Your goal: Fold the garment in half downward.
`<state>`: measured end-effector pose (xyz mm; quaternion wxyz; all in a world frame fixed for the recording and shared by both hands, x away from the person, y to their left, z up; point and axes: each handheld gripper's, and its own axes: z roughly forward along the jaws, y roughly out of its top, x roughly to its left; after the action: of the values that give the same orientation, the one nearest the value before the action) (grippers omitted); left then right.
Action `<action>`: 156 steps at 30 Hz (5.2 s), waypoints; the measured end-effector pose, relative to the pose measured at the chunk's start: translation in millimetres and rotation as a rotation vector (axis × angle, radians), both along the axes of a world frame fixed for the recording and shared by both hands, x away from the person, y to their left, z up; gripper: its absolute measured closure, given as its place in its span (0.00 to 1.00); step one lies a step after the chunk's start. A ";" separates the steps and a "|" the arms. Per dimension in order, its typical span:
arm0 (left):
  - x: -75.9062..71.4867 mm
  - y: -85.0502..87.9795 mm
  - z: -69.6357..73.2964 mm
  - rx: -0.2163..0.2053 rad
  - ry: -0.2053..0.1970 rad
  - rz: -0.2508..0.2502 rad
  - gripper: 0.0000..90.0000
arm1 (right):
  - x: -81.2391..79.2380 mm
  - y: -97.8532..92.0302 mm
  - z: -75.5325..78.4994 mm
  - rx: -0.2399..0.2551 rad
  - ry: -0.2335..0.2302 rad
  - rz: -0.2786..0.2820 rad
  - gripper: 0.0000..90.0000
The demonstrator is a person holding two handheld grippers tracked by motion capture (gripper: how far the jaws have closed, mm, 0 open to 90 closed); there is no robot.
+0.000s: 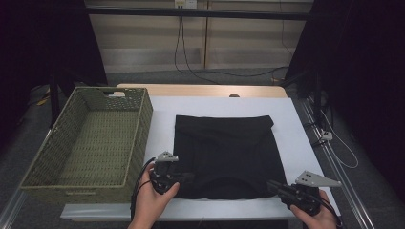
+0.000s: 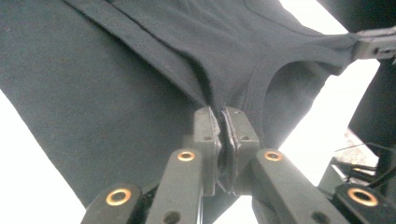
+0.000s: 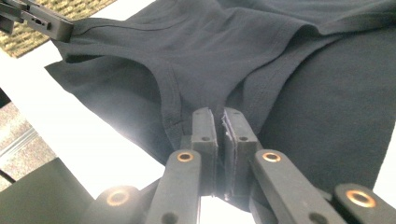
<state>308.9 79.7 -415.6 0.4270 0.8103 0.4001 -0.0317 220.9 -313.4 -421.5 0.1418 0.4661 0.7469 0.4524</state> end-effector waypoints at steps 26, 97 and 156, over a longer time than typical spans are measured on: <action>62.1 -1.7 -1.7 0.067 -0.110 0.140 0.15 | 73.1 65.5 -3.3 0.009 -0.064 0.000 0.23; 160.1 4.0 29.3 0.068 -0.101 0.284 0.11 | 62.1 211.6 -32.9 -0.117 0.032 0.537 1.00; 175.8 15.7 14.6 0.081 -0.065 0.334 0.11 | 53.1 235.9 -34.0 -0.241 -0.071 0.520 0.47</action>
<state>484.7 95.4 -401.1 0.4062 0.7496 0.5161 0.0819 274.0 -77.5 -455.5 0.1017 0.2227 0.8843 0.3975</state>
